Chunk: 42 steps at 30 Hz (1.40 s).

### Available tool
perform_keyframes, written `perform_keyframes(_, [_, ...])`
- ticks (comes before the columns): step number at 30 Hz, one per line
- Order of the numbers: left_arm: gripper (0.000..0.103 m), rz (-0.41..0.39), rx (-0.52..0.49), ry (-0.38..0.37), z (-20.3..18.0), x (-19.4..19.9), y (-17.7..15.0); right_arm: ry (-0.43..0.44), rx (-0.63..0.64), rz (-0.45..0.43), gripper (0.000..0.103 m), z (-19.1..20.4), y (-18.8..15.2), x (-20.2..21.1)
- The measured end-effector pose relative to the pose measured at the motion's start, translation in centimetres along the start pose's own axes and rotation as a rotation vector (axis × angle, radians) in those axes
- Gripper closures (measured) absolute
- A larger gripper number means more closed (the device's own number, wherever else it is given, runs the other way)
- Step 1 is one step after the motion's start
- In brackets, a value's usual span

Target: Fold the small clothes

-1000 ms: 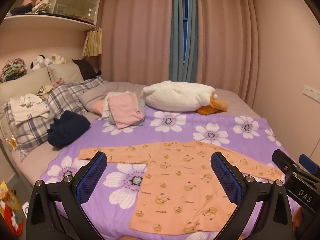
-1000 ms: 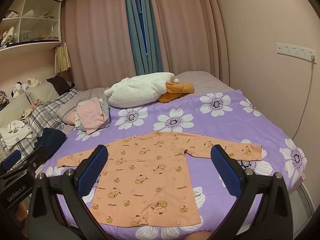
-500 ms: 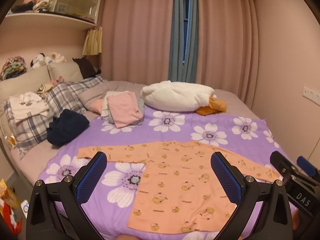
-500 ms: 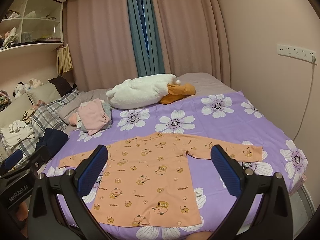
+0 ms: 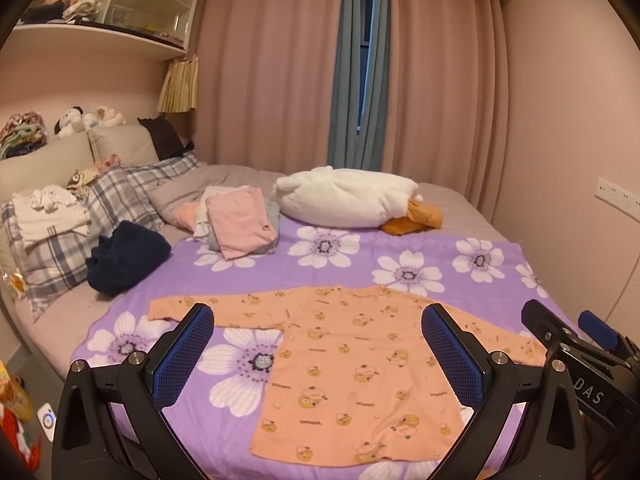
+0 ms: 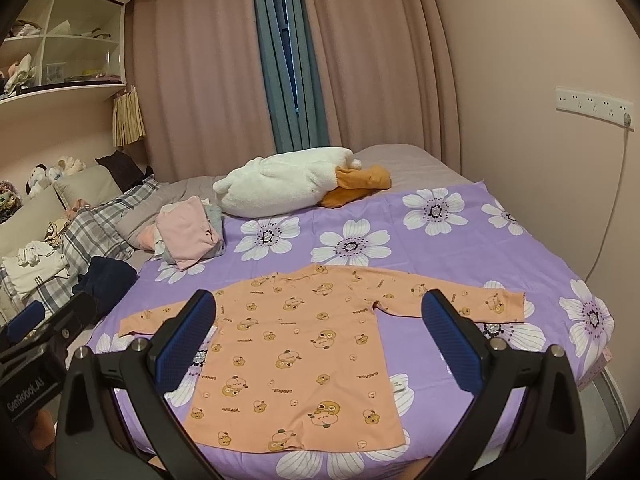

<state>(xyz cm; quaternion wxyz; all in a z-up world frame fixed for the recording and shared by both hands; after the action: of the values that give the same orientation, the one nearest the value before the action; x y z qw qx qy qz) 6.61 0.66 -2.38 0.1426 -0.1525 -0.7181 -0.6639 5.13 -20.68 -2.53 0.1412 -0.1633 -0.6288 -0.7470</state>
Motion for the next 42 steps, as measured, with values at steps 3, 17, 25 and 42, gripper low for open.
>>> perform_keyframes(3, [0.0, 0.026, 0.026, 0.003, 0.5, -1.0, -0.1, 0.005, -0.006, 0.008, 0.0, 0.0, 0.1, -0.6])
perform_keyframes(17, [0.0, 0.259, 0.167, -0.068, 6.1, -17.1, -4.4, 0.01, -0.063, 0.168, 0.0, -5.2, -3.2, -10.5])
perform_keyframes(25, [0.014, 0.563, 0.289, -0.08, 8.4, -30.9, -12.2, -0.061, -0.171, 0.269, 0.0, -12.6, -4.0, -17.9])
perform_keyframes(42, [0.046, 0.661, 0.245, -0.087, 6.7, -36.2, -16.7, -0.167, -0.392, 0.315, 0.002, -25.4, -5.1, -21.7])
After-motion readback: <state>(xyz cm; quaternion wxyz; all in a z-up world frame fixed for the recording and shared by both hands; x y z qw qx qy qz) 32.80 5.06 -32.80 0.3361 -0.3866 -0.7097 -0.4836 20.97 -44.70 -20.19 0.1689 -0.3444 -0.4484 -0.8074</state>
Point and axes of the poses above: each gripper's, at about its wrist camera, not at the fingertips, and x roughly against the way its jaws point, z to its left, y to its top, the point moved 9 cm from there along -x, roughly the way its jaws point
